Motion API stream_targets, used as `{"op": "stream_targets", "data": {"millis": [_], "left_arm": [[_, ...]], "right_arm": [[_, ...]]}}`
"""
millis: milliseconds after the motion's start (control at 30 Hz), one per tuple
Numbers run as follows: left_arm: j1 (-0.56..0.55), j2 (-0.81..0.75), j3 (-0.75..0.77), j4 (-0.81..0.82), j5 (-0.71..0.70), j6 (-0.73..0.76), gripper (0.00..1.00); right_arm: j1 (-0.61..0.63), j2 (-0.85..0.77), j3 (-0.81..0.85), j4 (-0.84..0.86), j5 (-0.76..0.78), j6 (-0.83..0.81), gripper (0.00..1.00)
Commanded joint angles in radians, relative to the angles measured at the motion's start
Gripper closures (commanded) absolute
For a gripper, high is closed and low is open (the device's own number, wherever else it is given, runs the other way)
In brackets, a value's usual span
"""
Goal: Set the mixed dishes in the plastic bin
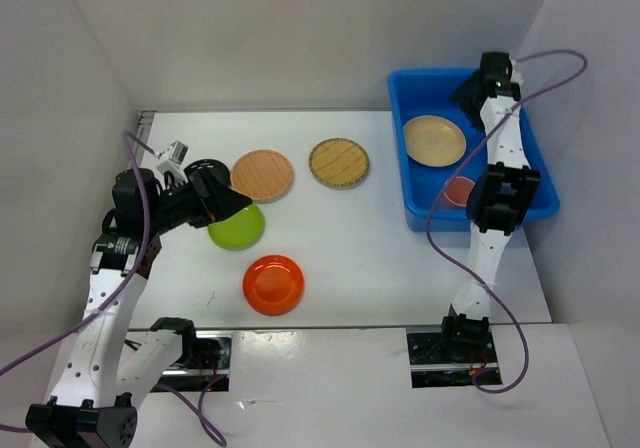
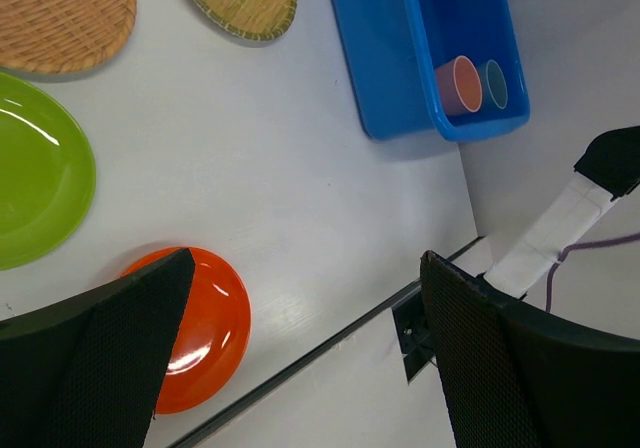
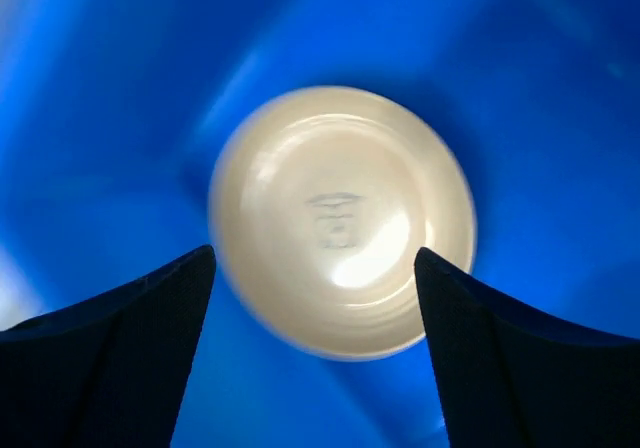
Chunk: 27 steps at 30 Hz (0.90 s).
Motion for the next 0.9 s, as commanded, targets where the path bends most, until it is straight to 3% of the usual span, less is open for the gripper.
{"op": "stream_targets", "data": {"millis": [0, 67, 133, 200, 333, 500, 567, 600, 633, 700, 767, 867], "left_arm": [[0.006, -0.022, 0.049, 0.000, -0.034, 0.018, 0.00], [0.006, -0.033, 0.060, -0.011, -0.061, 0.018, 0.00], [0.006, -0.045, 0.072, -0.041, -0.103, 0.018, 0.00], [0.006, -0.070, 0.098, -0.060, -0.131, 0.018, 0.00], [0.016, -0.093, 0.118, -0.094, -0.172, 0.018, 0.00], [0.016, -0.113, 0.118, -0.112, -0.181, 0.028, 0.00], [0.016, -0.122, 0.118, -0.112, -0.181, 0.029, 0.00], [0.016, -0.122, 0.109, -0.100, -0.181, 0.029, 0.00], [0.016, -0.122, 0.109, -0.091, -0.169, 0.029, 0.00], [0.016, -0.122, 0.085, -0.058, -0.152, 0.019, 0.00], [0.016, -0.104, 0.075, -0.037, -0.138, 0.010, 0.00], [0.016, -0.104, 0.066, -0.028, -0.111, 0.001, 0.00]], "right_arm": [[0.134, -0.060, 0.339, -0.197, 0.117, -0.112, 0.14], [0.205, -0.043, 0.492, -0.296, 0.093, -0.175, 0.12], [0.313, 0.060, 0.820, -0.492, 0.049, -0.212, 0.10], [0.391, 0.049, 0.840, -0.523, -0.072, -0.201, 0.10], [0.569, -0.017, 0.743, -0.523, -0.073, -0.215, 0.10], [0.730, -0.195, 0.302, -0.523, 0.007, -0.139, 0.10], [0.742, -0.327, 0.046, -0.485, -0.008, -0.126, 0.10], [0.742, -0.379, -0.058, -0.363, -0.083, -0.146, 0.10], [0.742, -0.499, -0.292, -0.273, -0.138, -0.158, 0.11], [0.742, -0.594, -0.579, -0.014, -0.379, -0.168, 0.13], [0.742, -0.666, -0.715, 0.107, -0.538, -0.154, 0.18], [0.778, -0.677, -0.869, 0.241, -0.594, -0.184, 0.21]]}}
